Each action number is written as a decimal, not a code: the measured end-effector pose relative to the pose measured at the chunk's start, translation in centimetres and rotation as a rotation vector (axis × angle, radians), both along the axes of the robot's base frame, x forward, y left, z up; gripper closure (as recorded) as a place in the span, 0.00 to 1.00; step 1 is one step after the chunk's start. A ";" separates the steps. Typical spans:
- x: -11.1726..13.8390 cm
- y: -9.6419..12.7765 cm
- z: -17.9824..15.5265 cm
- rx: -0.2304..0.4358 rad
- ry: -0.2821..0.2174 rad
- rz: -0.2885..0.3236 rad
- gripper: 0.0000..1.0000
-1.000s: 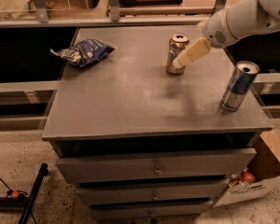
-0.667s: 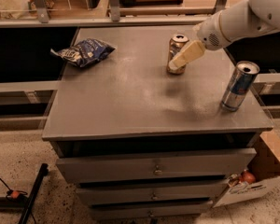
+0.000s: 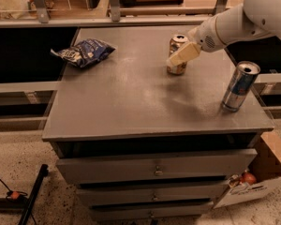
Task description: Move orange can near blue chip bag
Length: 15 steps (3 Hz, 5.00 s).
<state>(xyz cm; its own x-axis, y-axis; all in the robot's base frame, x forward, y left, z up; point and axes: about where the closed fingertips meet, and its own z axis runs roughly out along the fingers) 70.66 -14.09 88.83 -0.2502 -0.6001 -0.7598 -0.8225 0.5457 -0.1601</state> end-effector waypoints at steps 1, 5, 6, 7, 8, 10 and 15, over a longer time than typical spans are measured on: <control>0.6 0.0 0.0 0.021 -0.016 -0.020 0.37; 1.1 0.5 -0.2 0.009 -0.022 -0.032 1.00; 2.2 1.2 0.0 -0.006 -0.034 -0.017 1.00; 5.0 2.6 1.1 -0.062 -0.077 -0.017 1.00; 8.3 3.6 2.8 -0.100 -0.134 -0.045 1.00; 11.3 6.2 3.2 -0.015 -0.152 -0.013 1.00; 9.8 14.0 2.6 0.085 0.004 0.239 1.00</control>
Offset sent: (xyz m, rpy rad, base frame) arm 0.0133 -0.0054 0.0101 -0.0108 -0.0502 -0.0704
